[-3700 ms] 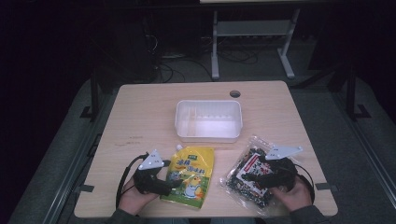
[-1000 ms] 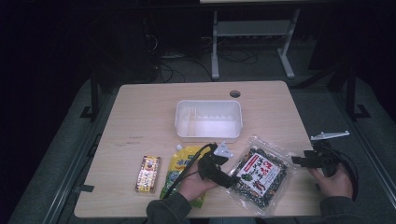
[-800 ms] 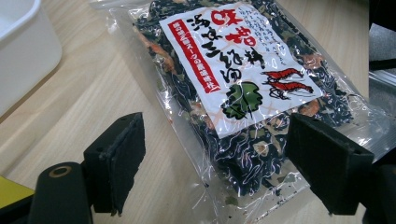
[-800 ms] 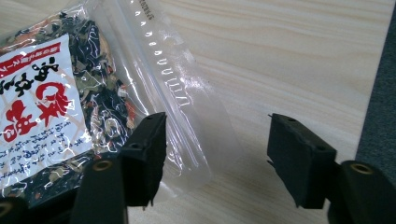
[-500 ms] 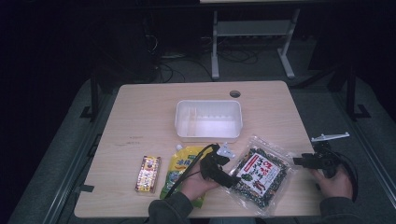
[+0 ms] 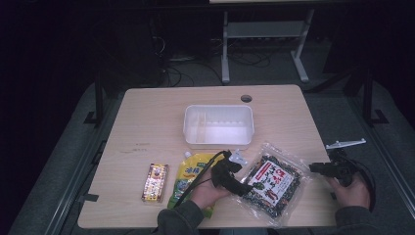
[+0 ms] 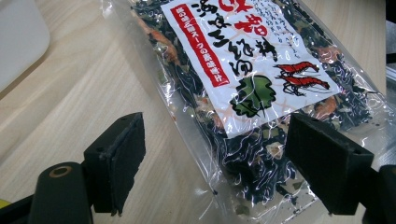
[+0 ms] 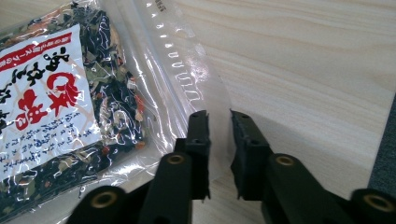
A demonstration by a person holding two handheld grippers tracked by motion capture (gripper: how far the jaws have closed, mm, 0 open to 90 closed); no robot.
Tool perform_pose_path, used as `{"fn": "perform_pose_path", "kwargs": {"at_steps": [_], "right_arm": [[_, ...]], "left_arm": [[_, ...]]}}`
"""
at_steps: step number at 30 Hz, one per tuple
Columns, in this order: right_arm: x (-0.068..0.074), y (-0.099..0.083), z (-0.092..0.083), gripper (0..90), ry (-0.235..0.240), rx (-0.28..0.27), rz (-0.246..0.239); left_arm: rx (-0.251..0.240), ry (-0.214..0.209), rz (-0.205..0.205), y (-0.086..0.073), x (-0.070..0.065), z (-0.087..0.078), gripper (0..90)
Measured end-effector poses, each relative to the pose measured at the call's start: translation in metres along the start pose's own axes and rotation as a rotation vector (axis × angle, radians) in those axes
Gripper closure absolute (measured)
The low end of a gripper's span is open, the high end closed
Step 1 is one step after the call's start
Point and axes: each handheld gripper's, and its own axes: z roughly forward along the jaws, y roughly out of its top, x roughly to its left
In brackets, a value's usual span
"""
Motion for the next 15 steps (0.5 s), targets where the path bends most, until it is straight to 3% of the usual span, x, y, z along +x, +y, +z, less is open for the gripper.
{"fn": "perform_pose_path", "kwargs": {"at_steps": [3,15], "right_arm": [[0.0,0.0,-0.003,87.8,0.0,-0.005,-0.003],[0.009,0.006,-0.016,90.0,-0.016,-0.029,-0.04]], "left_arm": [[0.0,-0.001,0.0,0.001,0.002,0.0,19.6],[0.001,-0.009,-0.023,0.001,0.006,0.001,18.9]]}}
